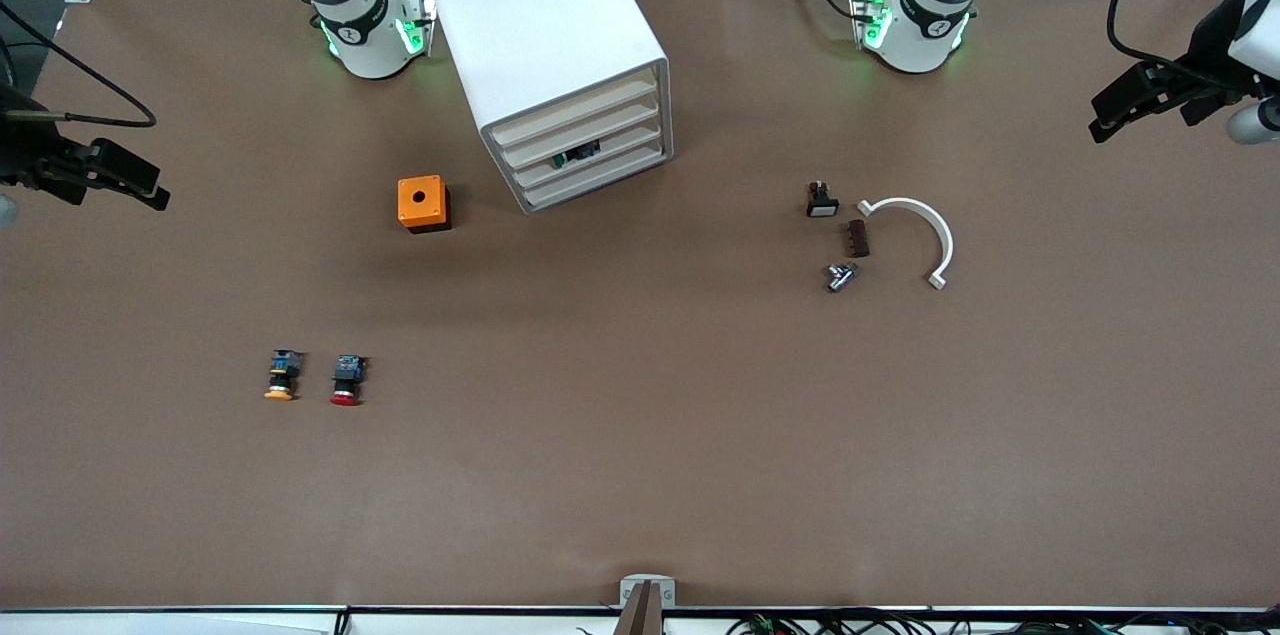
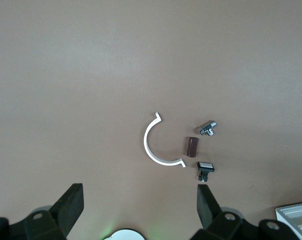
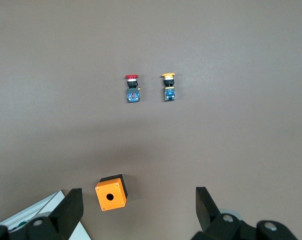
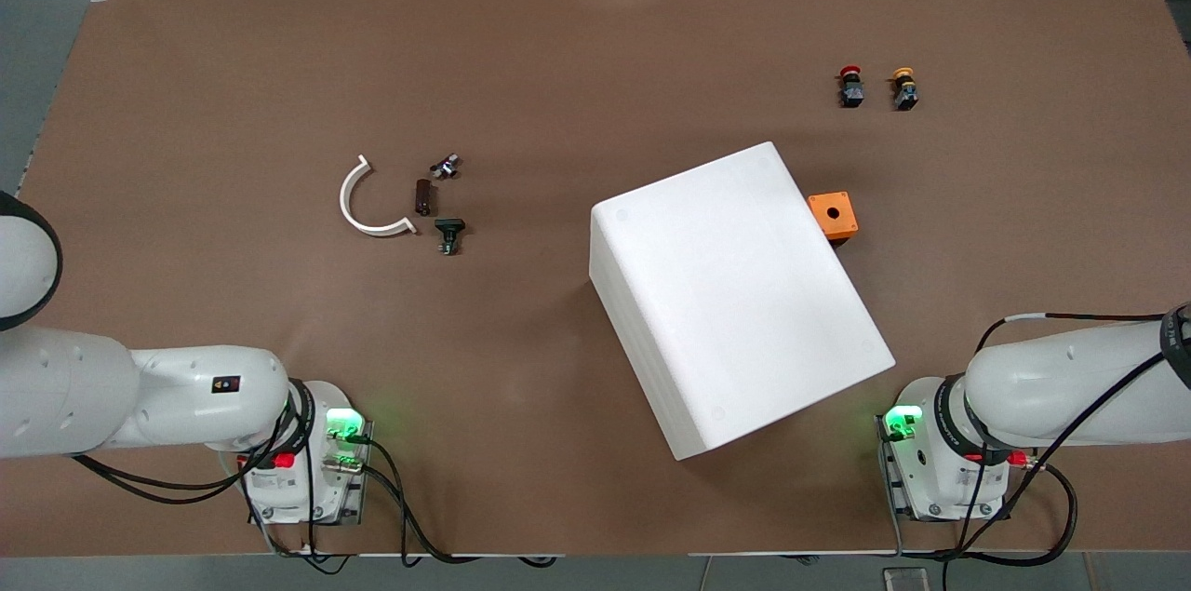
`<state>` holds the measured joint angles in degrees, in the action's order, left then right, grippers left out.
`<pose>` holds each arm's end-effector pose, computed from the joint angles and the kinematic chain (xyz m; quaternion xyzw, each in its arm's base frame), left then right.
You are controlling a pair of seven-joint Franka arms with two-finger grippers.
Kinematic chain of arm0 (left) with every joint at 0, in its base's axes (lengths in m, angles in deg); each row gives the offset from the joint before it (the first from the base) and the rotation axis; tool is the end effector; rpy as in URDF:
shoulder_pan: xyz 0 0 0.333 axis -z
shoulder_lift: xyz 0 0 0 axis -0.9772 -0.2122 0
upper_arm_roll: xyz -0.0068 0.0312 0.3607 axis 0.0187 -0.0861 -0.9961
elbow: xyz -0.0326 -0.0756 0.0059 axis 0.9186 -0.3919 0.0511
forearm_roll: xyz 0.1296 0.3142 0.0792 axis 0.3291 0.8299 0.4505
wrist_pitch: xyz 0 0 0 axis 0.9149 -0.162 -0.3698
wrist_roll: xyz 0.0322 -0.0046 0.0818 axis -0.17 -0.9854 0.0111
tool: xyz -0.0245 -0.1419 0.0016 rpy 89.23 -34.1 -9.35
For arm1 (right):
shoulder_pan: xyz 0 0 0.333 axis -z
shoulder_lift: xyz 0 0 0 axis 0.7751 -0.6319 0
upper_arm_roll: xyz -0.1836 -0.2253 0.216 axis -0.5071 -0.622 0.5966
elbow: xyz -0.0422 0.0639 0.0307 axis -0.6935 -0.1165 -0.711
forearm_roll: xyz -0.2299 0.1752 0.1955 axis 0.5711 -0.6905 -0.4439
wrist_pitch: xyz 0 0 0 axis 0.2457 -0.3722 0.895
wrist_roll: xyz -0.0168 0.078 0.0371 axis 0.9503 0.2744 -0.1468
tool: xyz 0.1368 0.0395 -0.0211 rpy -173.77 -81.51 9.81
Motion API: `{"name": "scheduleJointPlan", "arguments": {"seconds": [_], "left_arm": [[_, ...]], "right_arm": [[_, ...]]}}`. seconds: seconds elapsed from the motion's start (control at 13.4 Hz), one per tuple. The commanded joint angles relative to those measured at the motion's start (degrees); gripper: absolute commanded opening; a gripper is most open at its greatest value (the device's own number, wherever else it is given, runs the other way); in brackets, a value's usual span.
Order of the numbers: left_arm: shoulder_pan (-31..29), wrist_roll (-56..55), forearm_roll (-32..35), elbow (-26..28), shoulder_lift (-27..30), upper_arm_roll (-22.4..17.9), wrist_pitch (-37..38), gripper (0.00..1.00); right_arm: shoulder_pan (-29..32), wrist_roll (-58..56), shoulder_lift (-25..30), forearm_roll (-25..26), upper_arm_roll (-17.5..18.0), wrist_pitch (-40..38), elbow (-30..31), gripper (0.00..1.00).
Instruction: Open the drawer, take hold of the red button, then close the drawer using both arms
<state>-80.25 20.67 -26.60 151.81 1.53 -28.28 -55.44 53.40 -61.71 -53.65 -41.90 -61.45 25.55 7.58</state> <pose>0.4573 -0.0389 0.6613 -0.9967 -0.0783 0.0065 0.0185 0.5125 -0.0110 0.6295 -0.9986 0.0499 -0.0009 0.0146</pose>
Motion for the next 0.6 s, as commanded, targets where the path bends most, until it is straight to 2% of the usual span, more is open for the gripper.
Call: {"name": "scheduleJointPlan", "arguments": {"seconds": [0.0, 0.52], "left_arm": [[-0.57, 1.22, -0.10, 1.38, 1.24, 0.29, -0.83, 1.00], [2.24, 1.39, -0.80, 3.31, 2.82, 0.37, 0.05, 1.00]], "right_arm": [[0.57, 0.02, 0.45, 0.70, 0.76, 0.06, 0.03, 1.00], [0.31, -0.06, 0.45, 0.70, 0.67, 0.06, 0.03, 1.00]]}}
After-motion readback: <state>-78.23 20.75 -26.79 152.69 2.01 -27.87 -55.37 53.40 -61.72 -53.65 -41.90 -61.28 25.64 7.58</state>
